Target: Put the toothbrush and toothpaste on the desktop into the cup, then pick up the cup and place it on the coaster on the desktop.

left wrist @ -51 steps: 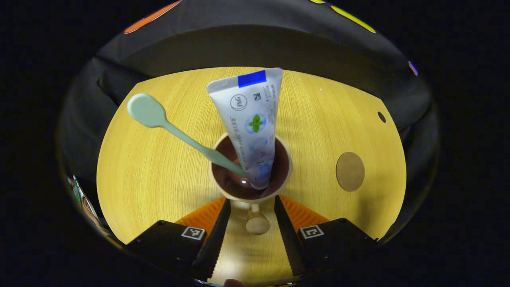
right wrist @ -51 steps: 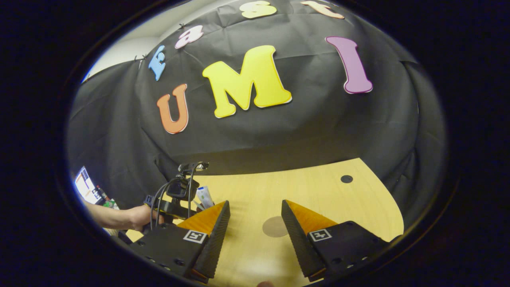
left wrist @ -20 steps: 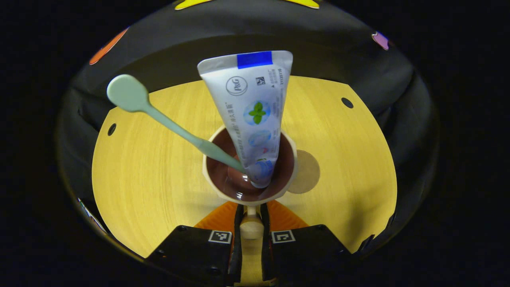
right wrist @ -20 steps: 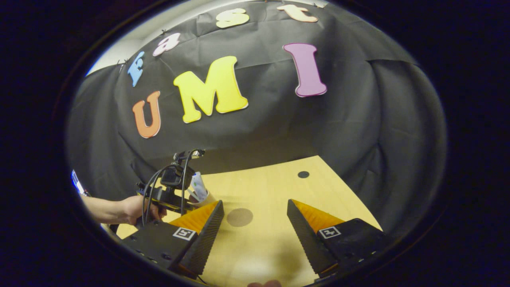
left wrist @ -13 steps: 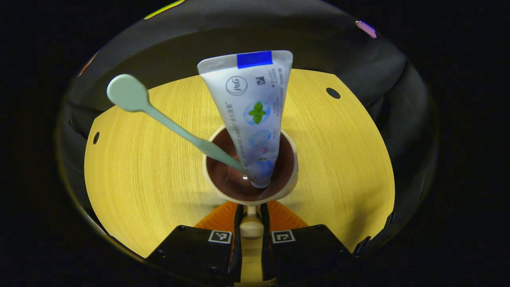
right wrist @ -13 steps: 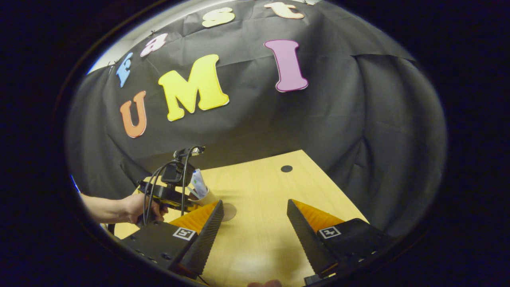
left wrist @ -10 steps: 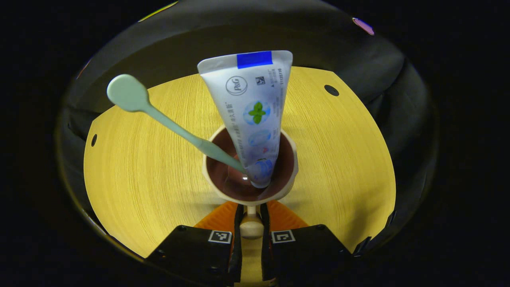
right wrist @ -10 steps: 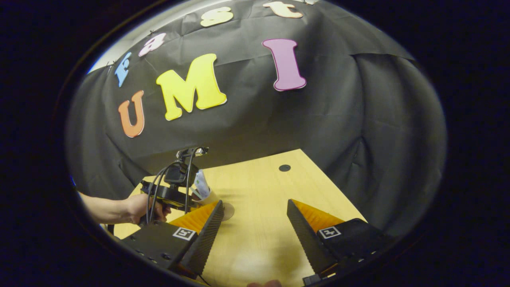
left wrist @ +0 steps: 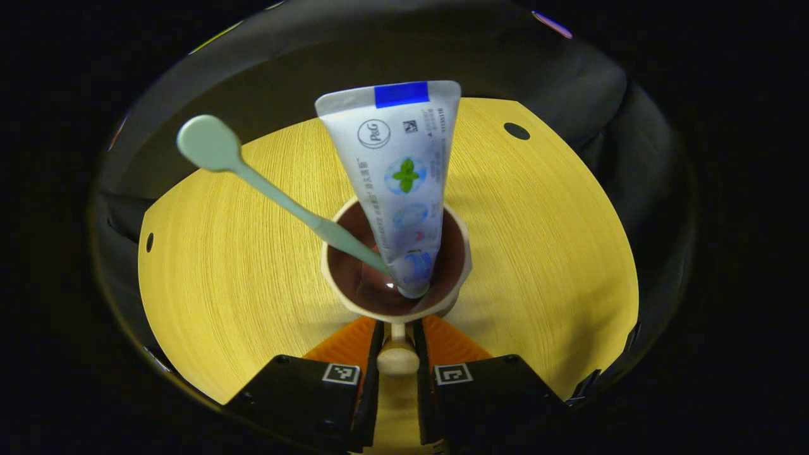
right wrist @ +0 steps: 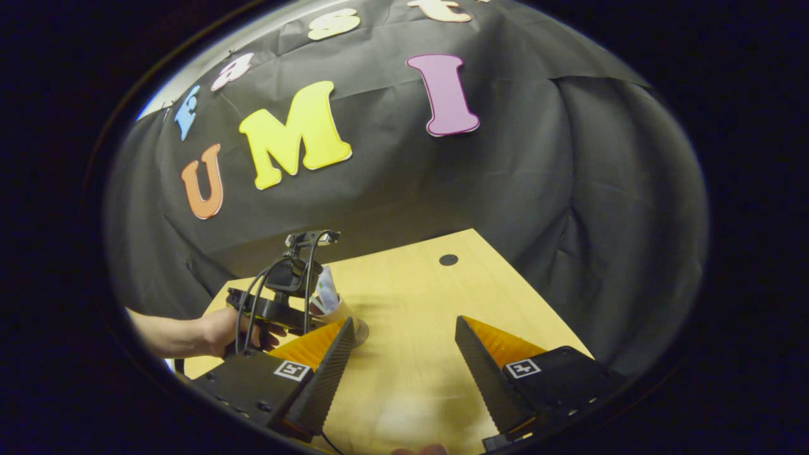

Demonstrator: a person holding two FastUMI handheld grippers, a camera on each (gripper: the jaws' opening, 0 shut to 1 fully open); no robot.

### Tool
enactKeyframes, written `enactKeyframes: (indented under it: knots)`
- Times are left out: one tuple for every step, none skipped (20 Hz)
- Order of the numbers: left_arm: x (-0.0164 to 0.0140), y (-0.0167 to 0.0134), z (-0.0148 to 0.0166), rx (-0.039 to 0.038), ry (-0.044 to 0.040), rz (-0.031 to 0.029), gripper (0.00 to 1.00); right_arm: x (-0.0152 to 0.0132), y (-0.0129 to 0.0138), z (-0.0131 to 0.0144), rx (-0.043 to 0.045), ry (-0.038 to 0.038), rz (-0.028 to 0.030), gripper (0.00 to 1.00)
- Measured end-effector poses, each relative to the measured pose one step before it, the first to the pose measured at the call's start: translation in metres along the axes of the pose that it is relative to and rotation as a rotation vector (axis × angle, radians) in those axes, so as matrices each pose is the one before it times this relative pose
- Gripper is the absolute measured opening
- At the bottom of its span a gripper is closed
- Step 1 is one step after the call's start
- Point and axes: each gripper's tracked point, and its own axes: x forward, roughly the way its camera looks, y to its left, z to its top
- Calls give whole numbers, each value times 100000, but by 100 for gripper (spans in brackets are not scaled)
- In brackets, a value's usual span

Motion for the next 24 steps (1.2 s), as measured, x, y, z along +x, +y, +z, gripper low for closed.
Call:
enactKeyframes:
  knots:
    - [-334,-128,629,173,-523,653,32,2,67,48,-274,43,86,95]
    - [-320,-182,-29,-135,-678,513,34,22,59,-29,-728,-63,136,95]
    - [190,218,-3884,486,-1138,1303,40,-34,175,40,-931,-69,100,95]
    - [-72,378,4027,180,-1166,379,44,-33,127,-1,-750,-105,281,95]
    - [-355,-66,153,-659,-1319,-261,56,-33,242,4,-368,46,448,95]
    - [-503,-460,341,-1517,-1630,-919,58,-170,236,27,-153,-122,527,96]
    - [-847,-320,40,-1587,-971,-536,55,-104,182,52,-401,-333,328,96]
    - [-857,59,-49,-1543,-838,16,60,-43,204,151,-314,-439,457,96]
    - [-797,162,61,-1404,-1275,716,77,-100,310,268,-478,-534,216,93]
    - [-749,152,-30,-1217,-1362,201,70,-147,311,74,-580,-558,400,93]
    - [-938,169,-100,-1188,-1355,118,71,-225,445,147,-762,-418,557,93]
    - [-928,212,-329,-1116,-935,-424,71,-215,256,-51,-940,-432,372,93]
    - [-1369,115,-51,-1337,-1389,133,71,-164,314,95,-995,-322,371,95]
    - [-1677,264,265,-1525,-3163,400,71,-178,358,69,-1083,-424,368,95]
    - [-1639,337,260,-1118,-3089,535,71,-90,485,233,-803,-591,580,95]
    - [-1613,506,263,-783,-2819,1160,72,-255,500,128,-725,-696,509,96]
    - [-1584,607,289,-902,-2746,1326,76,-147,539,98,-889,-435,394,96]
    - [-1526,754,340,-892,-2993,1728,77,-125,645,176,-966,-403,844,96]
    - [-1458,961,353,-1258,-3070,2737,77,71,712,338,-1310,-425,748,96]
    - [-1341,951,453,-1108,-3608,2695,77,43,785,155,-1311,-256,1134,96]
    - [-1242,875,416,-409,-2987,2252,78,48,867,318,-1391,-334,1084,96]
    - [-1187,897,381,-82,-2685,2148,80,-3,845,298,-1535,-732,1033,96]
    - [-1131,971,558,-12,-2956,2611,81,122,1022,445,-1735,-966,1198,96]
    - [-682,1392,-504,-578,-2579,2560,80,-66,1165,565,-1889,-1108,1507,96]
